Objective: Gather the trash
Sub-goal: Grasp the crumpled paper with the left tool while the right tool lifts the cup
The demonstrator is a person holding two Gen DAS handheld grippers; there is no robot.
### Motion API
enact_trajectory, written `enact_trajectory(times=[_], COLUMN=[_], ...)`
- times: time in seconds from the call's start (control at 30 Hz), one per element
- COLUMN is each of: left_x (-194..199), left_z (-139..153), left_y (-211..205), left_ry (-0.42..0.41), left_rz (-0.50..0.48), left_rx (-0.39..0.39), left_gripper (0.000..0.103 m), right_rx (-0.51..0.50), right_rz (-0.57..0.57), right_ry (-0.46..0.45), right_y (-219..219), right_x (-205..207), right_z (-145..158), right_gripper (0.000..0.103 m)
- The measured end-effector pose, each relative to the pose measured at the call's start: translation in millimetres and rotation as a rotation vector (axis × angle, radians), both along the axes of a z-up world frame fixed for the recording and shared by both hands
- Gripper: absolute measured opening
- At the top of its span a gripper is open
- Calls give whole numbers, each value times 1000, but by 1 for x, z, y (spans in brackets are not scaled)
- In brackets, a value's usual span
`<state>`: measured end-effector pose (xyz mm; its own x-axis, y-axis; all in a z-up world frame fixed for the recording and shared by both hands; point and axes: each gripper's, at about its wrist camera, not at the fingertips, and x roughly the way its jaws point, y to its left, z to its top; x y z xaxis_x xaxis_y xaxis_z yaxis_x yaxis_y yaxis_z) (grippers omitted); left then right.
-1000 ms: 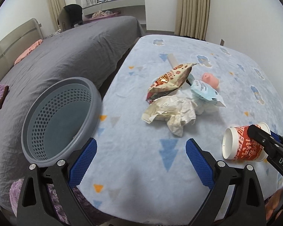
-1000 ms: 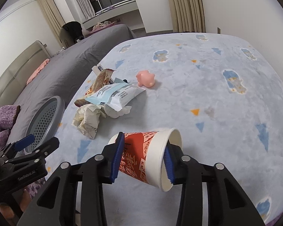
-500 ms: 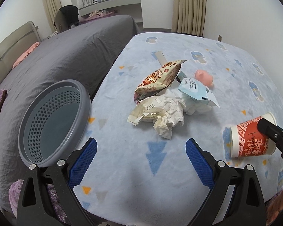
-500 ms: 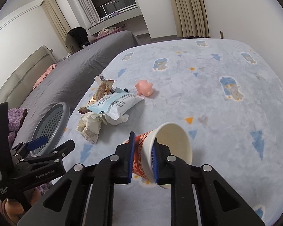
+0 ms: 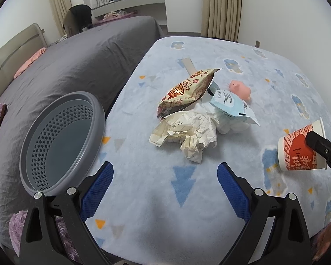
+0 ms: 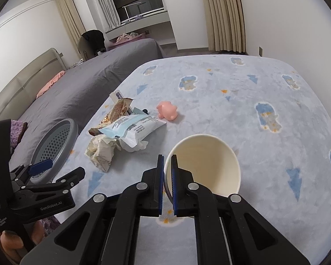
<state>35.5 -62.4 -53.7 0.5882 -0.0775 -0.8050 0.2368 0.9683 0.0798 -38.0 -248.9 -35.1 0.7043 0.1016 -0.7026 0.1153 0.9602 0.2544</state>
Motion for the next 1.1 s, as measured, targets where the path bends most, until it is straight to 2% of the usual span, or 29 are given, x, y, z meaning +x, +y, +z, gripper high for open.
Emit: enact_trajectory(times=[0.33, 0.5, 0.67, 0.87, 0.97, 1.03, 1.1], left_x=[8, 13, 29, 43, 47, 47, 47], left_z=[-8, -12, -26, -36, -37, -38, -38], left_y=[0, -13, -25, -28, -24, -21, -18], left_ry=[17, 3, 2, 16, 32, 54, 63], left_rz=[-9, -38, -28, -4, -2, -16, -19], left_rx=[-34, -59, -64, -64, -87, -114, -126], left_gripper=[93, 93, 93, 75, 57, 31, 28], right_rx=[-10, 8, 26, 41, 42, 42, 43], right_rz=[1, -5, -17, -15, -11, -11, -10], right_ry=[-17, -17, -16, -3, -3, -4, -3], right_y=[3, -1, -8, -10, -9, -9, -9], right_x=[-1, -3, -4, -2, -2, -2, -2], right_z=[5, 3, 0, -4, -4, -5, -5], right_gripper=[7, 7, 7, 7, 7, 7, 7])
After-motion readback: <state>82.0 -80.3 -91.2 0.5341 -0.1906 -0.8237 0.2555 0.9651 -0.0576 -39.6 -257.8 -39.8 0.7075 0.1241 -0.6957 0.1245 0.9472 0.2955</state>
